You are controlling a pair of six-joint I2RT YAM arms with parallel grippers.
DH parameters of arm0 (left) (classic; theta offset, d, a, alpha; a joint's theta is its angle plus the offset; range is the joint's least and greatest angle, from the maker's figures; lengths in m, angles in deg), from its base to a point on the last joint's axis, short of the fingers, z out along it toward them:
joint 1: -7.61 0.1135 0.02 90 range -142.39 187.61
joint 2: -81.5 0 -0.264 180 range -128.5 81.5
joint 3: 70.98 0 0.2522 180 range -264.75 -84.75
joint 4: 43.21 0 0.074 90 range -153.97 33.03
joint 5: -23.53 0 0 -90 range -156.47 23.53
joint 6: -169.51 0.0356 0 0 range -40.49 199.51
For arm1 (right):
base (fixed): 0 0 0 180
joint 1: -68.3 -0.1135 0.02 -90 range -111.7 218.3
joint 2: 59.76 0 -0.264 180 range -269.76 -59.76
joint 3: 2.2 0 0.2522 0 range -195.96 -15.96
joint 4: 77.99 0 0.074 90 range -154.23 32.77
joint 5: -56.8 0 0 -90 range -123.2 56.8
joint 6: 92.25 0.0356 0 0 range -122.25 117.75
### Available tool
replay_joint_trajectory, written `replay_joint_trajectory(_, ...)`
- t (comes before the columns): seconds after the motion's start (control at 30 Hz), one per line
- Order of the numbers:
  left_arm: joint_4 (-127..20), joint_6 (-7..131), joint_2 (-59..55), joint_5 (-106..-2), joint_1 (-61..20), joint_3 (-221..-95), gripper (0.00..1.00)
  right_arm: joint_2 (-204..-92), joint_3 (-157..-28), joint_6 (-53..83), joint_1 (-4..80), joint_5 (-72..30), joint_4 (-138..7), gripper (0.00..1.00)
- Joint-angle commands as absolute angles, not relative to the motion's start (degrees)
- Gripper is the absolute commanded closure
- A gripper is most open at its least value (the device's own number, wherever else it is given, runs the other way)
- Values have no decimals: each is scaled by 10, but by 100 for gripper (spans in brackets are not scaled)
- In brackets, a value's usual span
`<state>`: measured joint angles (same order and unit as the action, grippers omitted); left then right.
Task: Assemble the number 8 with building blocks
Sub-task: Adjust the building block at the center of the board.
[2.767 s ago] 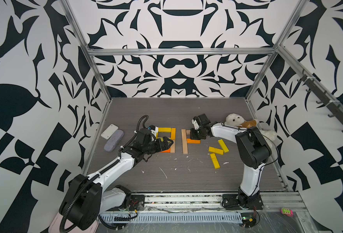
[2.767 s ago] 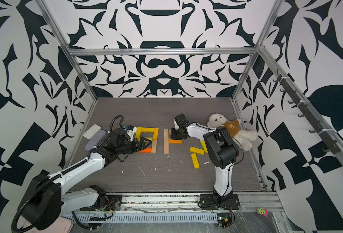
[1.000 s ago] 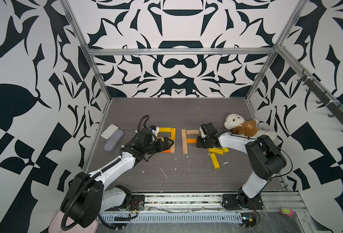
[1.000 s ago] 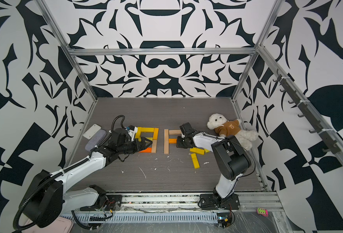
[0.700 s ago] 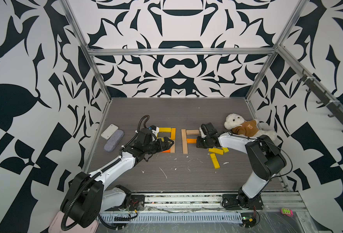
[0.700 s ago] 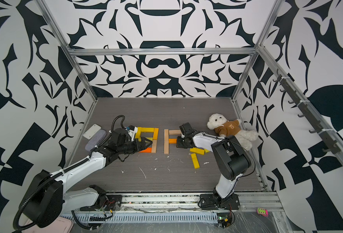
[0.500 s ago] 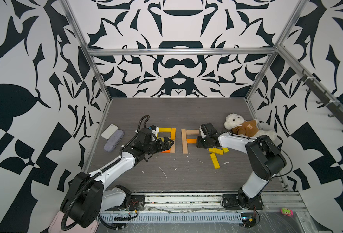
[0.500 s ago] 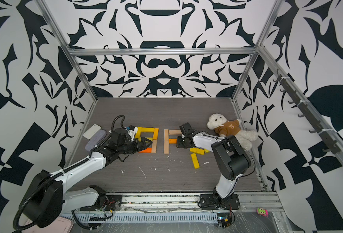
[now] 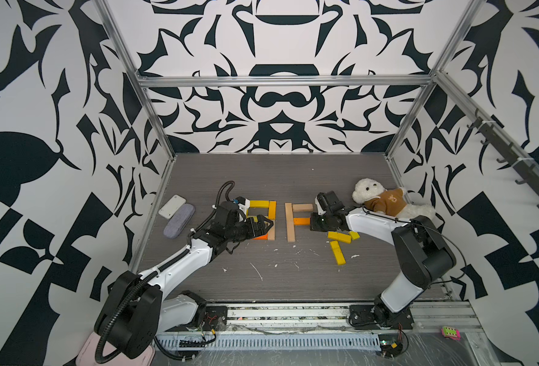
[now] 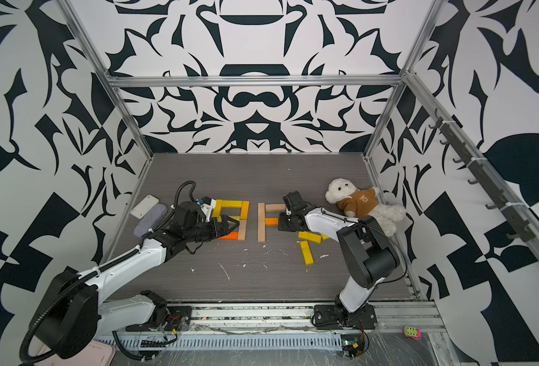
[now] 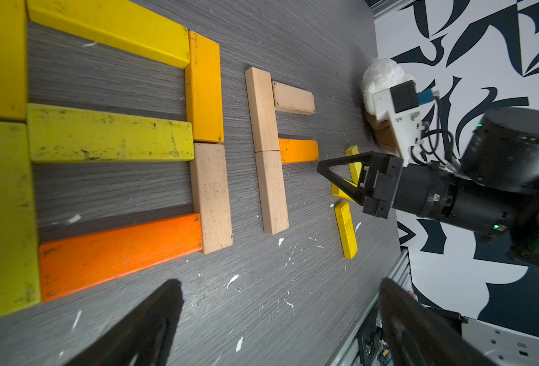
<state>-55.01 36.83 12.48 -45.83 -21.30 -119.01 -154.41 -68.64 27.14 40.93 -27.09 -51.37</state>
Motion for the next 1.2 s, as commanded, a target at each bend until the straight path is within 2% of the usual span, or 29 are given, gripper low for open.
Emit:
replay_joint_trajectory(0.0, -540, 363, 132, -456, -215, -1187, 1, -1524, -713, 261, 405, -257, -506, 96)
replay_joint_trajectory(0.4, -542, 362, 142, -459, -216, -1182, 1, -1602, -809, 257, 405, -274, -493, 94)
replay_joint_trajectory(0.77, -545, 363, 138, -459, -216, -1188, 1, -1658, -869, 247, 406, -293, -453, 75)
replay_joint_trajectory(1.17, -545, 365, 134, -459, -216, -1188, 1, -1697, -903, 244, 406, -298, -442, 74)
